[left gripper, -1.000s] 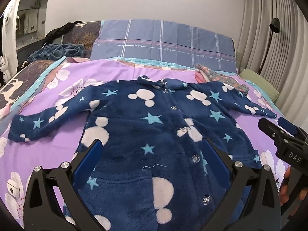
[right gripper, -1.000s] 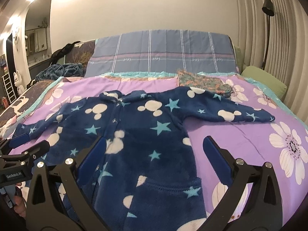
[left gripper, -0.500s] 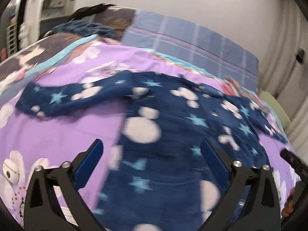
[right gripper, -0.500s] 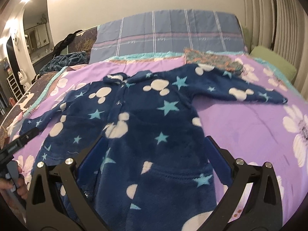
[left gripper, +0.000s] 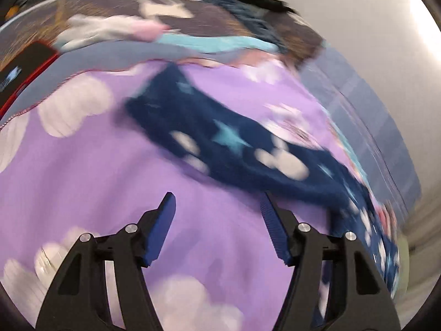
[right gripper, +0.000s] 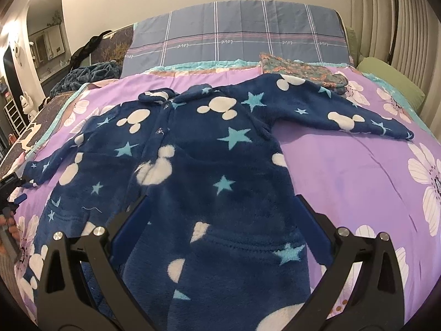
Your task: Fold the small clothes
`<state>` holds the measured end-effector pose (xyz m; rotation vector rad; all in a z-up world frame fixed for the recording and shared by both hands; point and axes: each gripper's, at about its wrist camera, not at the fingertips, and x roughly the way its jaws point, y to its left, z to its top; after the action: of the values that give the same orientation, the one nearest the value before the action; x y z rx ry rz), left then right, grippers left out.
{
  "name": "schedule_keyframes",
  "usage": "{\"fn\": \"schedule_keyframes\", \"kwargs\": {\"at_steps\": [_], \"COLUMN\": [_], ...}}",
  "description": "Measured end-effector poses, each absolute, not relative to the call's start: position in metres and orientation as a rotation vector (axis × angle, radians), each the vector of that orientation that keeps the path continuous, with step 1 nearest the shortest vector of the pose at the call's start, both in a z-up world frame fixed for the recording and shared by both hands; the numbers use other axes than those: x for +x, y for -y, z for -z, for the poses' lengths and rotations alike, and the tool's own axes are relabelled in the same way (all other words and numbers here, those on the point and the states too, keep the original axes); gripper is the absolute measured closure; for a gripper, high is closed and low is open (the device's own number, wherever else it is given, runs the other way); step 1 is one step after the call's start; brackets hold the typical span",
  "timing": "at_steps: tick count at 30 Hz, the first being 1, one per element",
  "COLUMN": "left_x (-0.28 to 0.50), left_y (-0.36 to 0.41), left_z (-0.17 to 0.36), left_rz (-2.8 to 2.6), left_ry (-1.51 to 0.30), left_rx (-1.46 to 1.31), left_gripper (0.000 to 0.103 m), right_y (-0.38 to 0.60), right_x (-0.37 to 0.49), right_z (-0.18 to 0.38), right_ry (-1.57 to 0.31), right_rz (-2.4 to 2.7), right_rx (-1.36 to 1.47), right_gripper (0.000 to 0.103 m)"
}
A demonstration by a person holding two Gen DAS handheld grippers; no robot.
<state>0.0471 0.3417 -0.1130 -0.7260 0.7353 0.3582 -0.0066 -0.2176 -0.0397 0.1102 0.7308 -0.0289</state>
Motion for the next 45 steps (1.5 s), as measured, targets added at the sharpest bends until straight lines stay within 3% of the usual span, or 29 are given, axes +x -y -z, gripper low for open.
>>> {"fn": "schedule_keyframes", "kwargs": {"at_steps": [6, 9, 11, 13, 16, 21, 28, 33, 34, 36, 37, 38, 42, 45], "left_x": [0.078, 0.094, 0.103, 0.11, 0.114, 0.131, 0.165, 0.177, 0.179, 0.179, 0.177, 0.176, 0.158, 0.154], "left_y": [-0.388, -0.396, -0.402, -0.404, -0.4, -0.348, -0.18, -0.051, -0.022, 0.015, 0.036, 0.049, 0.052, 0.028], "left_z": [0.124, 0.119, 0.12, 0.12, 0.106, 0.038, -0.054, -0.059, -0.05, -0.029, -0.014, -0.001, 0.023, 0.025], "left_rz": [-0.489, -0.55, -0.556, -0.536, -0.474, -0.256, 0.163, 0.453, 0.501, 0.552, 0.558, 0.549, 0.51, 0.416], "left_ry": [-0.748, -0.75, -0.761, -0.772, -0.73, -0.614, -0.486, -0.5, -0.516, -0.553, -0.595, -0.629, -0.656, -0.641], "left_rx": [-0.705, -0.661, -0.644, -0.643, -0.661, -0.561, -0.307, -0.18, -0.144, -0.079, -0.037, -0.004, 0.097, 0.148], "left_gripper": [0.041, 0.052, 0.08, 0.094, 0.095, 0.095, 0.095, 0.095, 0.094, 0.077, 0.047, 0.033, 0.032, 0.02], "right_y": [0.223, 0.229, 0.231, 0.231, 0.233, 0.24, 0.244, 0.254, 0.257, 0.263, 0.266, 0.268, 0.276, 0.278], "right_x": [-0.009, -0.009, -0.009, -0.009, -0.004, 0.004, 0.011, 0.013, 0.013, 0.015, 0.015, 0.016, 0.017, 0.028], "right_z": [0.038, 0.037, 0.036, 0.037, 0.041, 0.046, 0.051, 0.05, 0.05, 0.052, 0.052, 0.053, 0.054, 0.052], "right_ry": [-0.726, -0.73, -0.725, -0.724, -0.737, -0.751, -0.762, -0.755, -0.757, -0.762, -0.765, -0.766, -0.771, -0.782], "right_rz": [0.061, 0.063, 0.06, 0.064, 0.074, 0.068, 0.052, 0.067, 0.074, 0.085, 0.088, 0.09, 0.087, 0.027], "right_rx": [0.106, 0.141, 0.154, 0.136, 0.115, 0.152, 0.148, 0.142, 0.141, 0.147, 0.151, 0.154, 0.149, 0.166], "right_gripper": [0.002, 0.002, 0.002, 0.002, 0.002, 0.002, 0.002, 0.002, 0.002, 0.002, 0.002, 0.002, 0.002, 0.003]}}
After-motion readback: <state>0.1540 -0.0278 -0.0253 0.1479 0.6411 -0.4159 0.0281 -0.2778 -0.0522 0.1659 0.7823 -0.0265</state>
